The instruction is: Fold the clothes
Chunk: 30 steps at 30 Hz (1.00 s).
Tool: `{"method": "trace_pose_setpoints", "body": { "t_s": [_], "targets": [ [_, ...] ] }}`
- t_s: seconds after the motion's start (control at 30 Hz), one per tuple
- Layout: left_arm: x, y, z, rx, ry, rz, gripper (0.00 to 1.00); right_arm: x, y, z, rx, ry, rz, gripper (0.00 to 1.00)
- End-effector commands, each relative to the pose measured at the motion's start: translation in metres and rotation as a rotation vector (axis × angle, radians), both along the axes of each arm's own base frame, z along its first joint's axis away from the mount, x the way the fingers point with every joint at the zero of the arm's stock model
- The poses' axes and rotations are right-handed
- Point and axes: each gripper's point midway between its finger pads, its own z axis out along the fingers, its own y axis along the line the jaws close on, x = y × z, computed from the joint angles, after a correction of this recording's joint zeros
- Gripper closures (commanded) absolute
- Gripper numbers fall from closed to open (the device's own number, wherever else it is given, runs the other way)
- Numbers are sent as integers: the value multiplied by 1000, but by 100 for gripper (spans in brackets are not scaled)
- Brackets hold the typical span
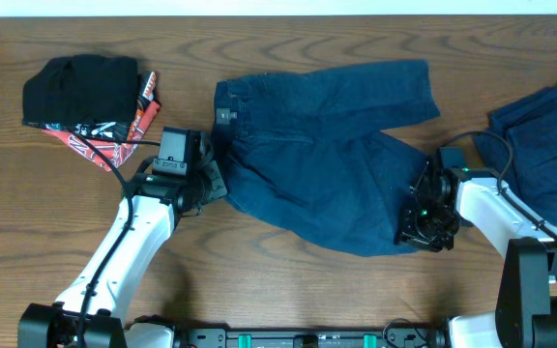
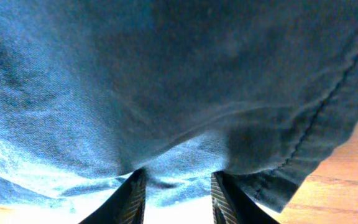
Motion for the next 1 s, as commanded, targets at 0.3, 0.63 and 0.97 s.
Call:
{"method": "trace_pose_setpoints", "body": {
  "t_s": [0.3, 0.63, 0.97],
  "targets": [
    [-2, 3, -3, 13, 12, 2, 94, -39, -2, -4, -34, 159, -37, 58],
    [-3, 3, -4, 13, 16, 2, 94, 6, -14, -18, -119, -21, -111, 60],
    [-6, 4, -5, 16, 29, 2, 94, 13, -14, -19, -116, -51, -120, 99]
  ]
}}
